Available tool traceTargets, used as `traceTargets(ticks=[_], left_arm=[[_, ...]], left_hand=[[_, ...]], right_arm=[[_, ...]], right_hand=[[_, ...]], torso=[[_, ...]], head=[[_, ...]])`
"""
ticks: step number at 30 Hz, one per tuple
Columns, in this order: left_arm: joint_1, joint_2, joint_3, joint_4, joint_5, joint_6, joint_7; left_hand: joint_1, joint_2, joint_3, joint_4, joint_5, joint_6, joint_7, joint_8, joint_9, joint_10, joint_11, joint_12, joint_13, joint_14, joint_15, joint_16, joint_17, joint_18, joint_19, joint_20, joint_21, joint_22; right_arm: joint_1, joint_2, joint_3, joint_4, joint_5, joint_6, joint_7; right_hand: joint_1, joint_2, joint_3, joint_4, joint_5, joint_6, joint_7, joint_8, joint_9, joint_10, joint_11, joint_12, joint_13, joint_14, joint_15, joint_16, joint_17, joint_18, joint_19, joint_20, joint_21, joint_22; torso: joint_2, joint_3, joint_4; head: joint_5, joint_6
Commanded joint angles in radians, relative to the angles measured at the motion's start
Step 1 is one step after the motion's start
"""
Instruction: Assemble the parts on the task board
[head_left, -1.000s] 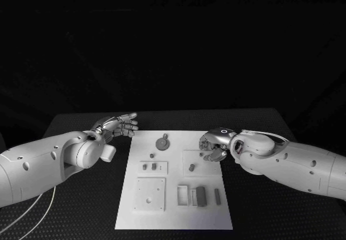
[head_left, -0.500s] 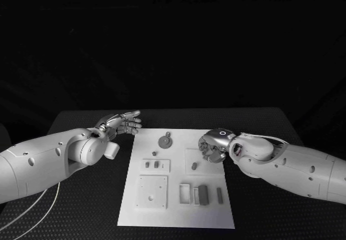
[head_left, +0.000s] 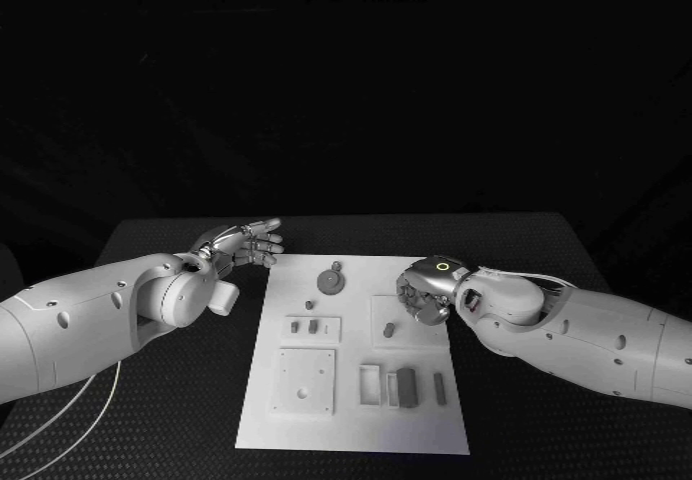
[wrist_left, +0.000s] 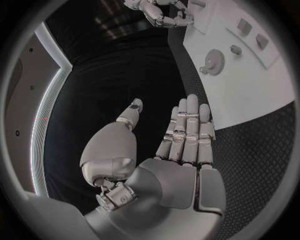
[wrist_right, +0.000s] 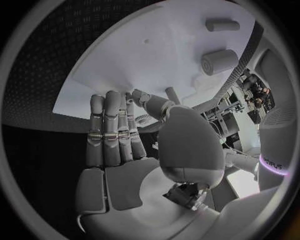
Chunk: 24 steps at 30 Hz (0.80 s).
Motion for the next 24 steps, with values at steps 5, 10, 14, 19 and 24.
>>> traceTargets(ticks=[5,10,14,19,24], left_arm=[[0.001,0.0,0.001,-0.001,0.006,0.007,0.001],[0.001,0.0,0.001,0.0,0.003,0.008,-0.002],[0.001,-0.001,0.001,0.0,0.001,0.005,-0.004],[0.001,-0.002,0.001,-0.002,0.001,0.004,-0.008],[0.001,-0.002,0.001,0.0,0.001,0.004,-0.013]], left_hand=[[0.004,0.01,-0.002,-0.01,0.002,0.001,0.007,0.0,-0.003,-0.001,0.01,-0.001,-0.003,0.008,-0.001,-0.006,0.002,0.001,0.004,0.0,-0.007,0.0],[0.004,0.008,-0.003,-0.013,0.002,0.0,0.008,0.0,-0.004,-0.003,0.011,-0.001,-0.004,0.008,-0.001,-0.009,0.003,0.001,0.004,0.0,-0.008,0.0],[0.009,0.003,-0.003,-0.02,0.006,-0.004,0.015,-0.001,-0.007,-0.005,0.015,-0.001,-0.007,0.009,-0.001,-0.015,0.006,0.0,0.004,0.0,-0.01,0.001],[0.011,0.002,-0.002,-0.022,0.008,-0.004,0.015,-0.001,-0.008,-0.006,0.016,-0.001,-0.008,0.009,0.0,-0.017,0.007,0.0,0.004,0.001,-0.011,0.001],[0.013,0.003,0.0,-0.023,0.01,-0.005,0.017,-0.001,-0.009,-0.007,0.017,-0.002,-0.009,0.011,-0.001,-0.019,0.009,0.0,0.005,0.0,-0.011,0.001]], right_arm=[[-0.014,0.018,-0.019,-0.008,-0.069,0.025,-0.022],[-0.019,0.028,-0.027,-0.015,-0.091,0.029,-0.038],[-0.02,0.032,-0.033,-0.016,-0.104,0.037,-0.044],[-0.021,0.032,-0.035,-0.012,-0.125,0.045,-0.052],[-0.022,0.032,-0.035,-0.008,-0.138,0.038,-0.059]], right_hand=[[0.006,0.004,0.013,-0.004,-0.002,0.015,-0.003,0.003,0.002,0.012,-0.003,-0.001,0.006,-0.001,-0.009,0.01,0.008,0.021,0.008,-0.003,0.011,0.006],[-0.001,-0.005,0.017,-0.002,-0.002,0.012,-0.002,-0.001,0.002,0.009,-0.001,-0.007,0.008,-0.005,-0.007,0.011,0.011,0.021,0.005,-0.002,0.011,0.008],[-0.005,-0.011,0.02,-0.001,-0.002,0.01,-0.001,-0.004,0.001,0.006,0.0,-0.012,0.01,-0.008,-0.006,0.011,0.012,0.021,0.003,-0.002,0.01,0.01],[0.012,-0.002,0.05,-0.007,-0.001,0.019,-0.004,-0.004,0.002,0.015,-0.002,-0.015,0.016,-0.004,-0.008,0.014,0.015,0.021,0.007,-0.004,0.012,0.011],[0.03,0.023,0.086,-0.037,0.001,0.047,-0.013,0.001,0.006,0.043,-0.012,-0.015,0.033,0.014,-0.018,0.029,0.025,0.021,0.029,-0.013,0.029,0.023]], torso=[[0.0,-0.0001,0.0007],[0.0,-0.0004,0.0006],[-0.001,-0.0004,0.0007],[-0.001,-0.0007,0.0004],[-0.001,-0.0005,0.0008]], head=[[0.002,-0.005],[0.002,-0.007],[0.002,-0.011],[0.0,-0.012],[0.0,-0.014]])
